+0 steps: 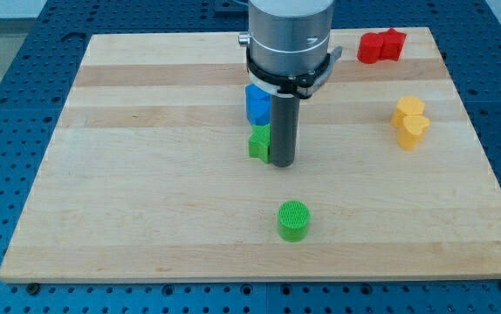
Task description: Slide green circle to the green star
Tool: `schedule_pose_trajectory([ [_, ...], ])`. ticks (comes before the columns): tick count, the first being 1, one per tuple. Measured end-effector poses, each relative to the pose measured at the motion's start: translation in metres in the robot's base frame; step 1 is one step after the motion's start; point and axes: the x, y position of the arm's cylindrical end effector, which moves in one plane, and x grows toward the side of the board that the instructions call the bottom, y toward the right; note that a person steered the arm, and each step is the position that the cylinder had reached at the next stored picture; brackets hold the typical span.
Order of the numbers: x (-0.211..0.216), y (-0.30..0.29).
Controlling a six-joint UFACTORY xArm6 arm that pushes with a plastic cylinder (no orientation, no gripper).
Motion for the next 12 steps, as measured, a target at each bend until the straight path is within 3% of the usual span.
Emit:
schedule_pose_trajectory([
  [3, -0.012, 0.0],
  [4, 0.001, 0.015],
  [6, 0.058, 0.093],
  [9, 0.149, 0.066],
  [11, 0.14, 0.042],
  [12, 0.095, 0.018],
])
